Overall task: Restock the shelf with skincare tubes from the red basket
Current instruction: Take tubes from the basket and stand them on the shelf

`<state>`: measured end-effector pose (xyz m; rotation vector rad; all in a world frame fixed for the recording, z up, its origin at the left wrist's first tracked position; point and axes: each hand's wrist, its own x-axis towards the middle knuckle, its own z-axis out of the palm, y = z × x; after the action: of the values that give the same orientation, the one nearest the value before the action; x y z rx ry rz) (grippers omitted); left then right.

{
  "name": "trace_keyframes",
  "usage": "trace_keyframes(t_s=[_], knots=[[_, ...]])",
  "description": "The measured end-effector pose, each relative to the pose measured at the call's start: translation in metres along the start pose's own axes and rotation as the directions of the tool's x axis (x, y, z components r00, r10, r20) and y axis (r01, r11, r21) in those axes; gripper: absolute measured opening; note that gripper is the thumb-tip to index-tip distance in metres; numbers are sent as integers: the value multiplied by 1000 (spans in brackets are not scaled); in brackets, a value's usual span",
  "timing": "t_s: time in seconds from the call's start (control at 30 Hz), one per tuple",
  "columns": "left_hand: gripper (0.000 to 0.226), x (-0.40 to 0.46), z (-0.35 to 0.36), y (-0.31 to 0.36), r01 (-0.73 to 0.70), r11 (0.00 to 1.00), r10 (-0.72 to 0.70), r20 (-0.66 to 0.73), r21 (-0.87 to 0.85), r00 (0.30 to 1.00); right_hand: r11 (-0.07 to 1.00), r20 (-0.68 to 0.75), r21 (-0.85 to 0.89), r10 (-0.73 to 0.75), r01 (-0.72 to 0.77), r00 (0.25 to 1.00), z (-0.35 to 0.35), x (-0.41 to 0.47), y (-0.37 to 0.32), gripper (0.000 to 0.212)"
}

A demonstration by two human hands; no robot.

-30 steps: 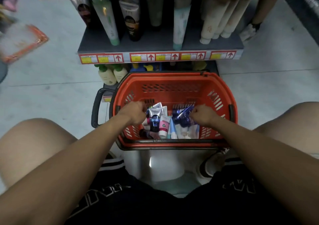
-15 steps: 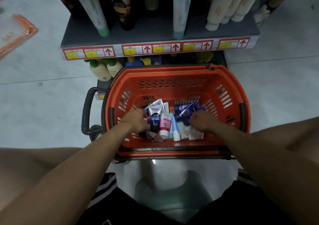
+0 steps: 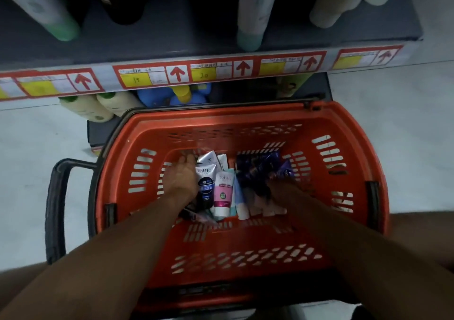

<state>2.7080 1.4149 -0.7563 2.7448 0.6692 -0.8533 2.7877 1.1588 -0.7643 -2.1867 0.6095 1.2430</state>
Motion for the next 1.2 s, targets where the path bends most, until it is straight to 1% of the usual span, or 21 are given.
trace_keyframes(t_s=[0.07, 0.1, 0.17, 0.2, 0.27, 0.33, 0.4, 0.47, 0.5, 0.57, 0.63, 0.67, 0.77, 0.8, 0.83, 0.87, 0.93, 1.07, 1.13, 1.2], knots=[[54, 2, 7, 0, -9, 998, 13, -65, 58, 998, 996, -30, 89, 31, -28, 999, 9, 8, -2, 49], [53, 3, 9, -1, -15, 997, 21, -78, 77, 997, 987, -48, 152, 60, -52, 997, 14, 12, -5, 53], [60, 4, 10, -3, -16, 996, 22, -63, 87, 998, 939, -39, 329, 120, -101, 992, 24, 15, -9, 52], [64, 4, 7, -4, -11, 997, 14, -39, 76, 999, 917, -24, 383, 133, -114, 991, 25, 15, -11, 49], [66, 0, 1, -7, 13, 999, -14, 28, 42, 1000, 898, 10, 415, 153, -143, 988, 24, 14, -15, 47], [60, -7, -5, -10, 56, 998, -56, 80, 12, 995, 900, 50, 391, 189, -194, 981, 21, 9, -16, 47], [56, -17, -13, -12, 97, 995, -96, 86, -5, 992, 893, 90, 391, 202, -222, 975, 17, -1, -17, 32], [57, -28, -21, -14, 132, 991, -130, 70, -25, 989, 883, 104, 420, 182, -210, 978, 14, -19, -19, 16], [60, -34, -26, -15, 148, 988, -145, 59, -42, 988, 891, 80, 423, 147, -167, 986, 12, -27, -18, 15], [65, -46, -37, -15, 166, 982, -163, 37, -92, 986, 910, -7, 415, 19, -15, 1000, 10, -40, -16, 25], [56, -58, -49, -15, 174, 969, -174, 16, -176, 985, 924, -84, 363, -95, 119, 992, 9, -53, -15, 34], [51, -63, -54, -15, 170, 958, -173, 9, -231, 985, 935, -105, 322, -124, 152, 987, 8, -60, -15, 36], [42, -82, -67, -16, 110, 900, -112, 22, -421, 994, 950, -206, 176, -220, 257, 954, 4, -83, -16, 37], [40, -89, -72, -16, 82, 873, -85, 16, -481, 996, 947, -247, 117, -264, 299, 932, 1, -93, -18, 43], [43, -96, -76, -15, 53, 846, -62, 1, -531, 998, 941, -274, 69, -303, 333, 913, -1, -101, -19, 52], [48, -104, -80, -15, 23, 821, -44, -23, -571, 999, 931, -286, 44, -335, 362, 898, -4, -109, -21, 60], [51, -120, -88, -14, -43, 780, -12, -84, -625, 996, 904, -297, 35, -396, 425, 869, -8, -126, -26, 68], [50, -150, -104, -11, -136, 638, 27, -154, -758, 988, 848, -354, 33, -486, 530, 799, -15, -161, -30, 68], [45, -164, -113, -10, -175, 579, 34, -191, -796, 981, 820, -376, -3, -531, 572, 760, -19, -177, -31, 59], [43, -176, -120, -9, -205, 523, 34, -221, -827, 975, 783, -390, -20, -579, 622, 716, -23, -190, -32, 42]])
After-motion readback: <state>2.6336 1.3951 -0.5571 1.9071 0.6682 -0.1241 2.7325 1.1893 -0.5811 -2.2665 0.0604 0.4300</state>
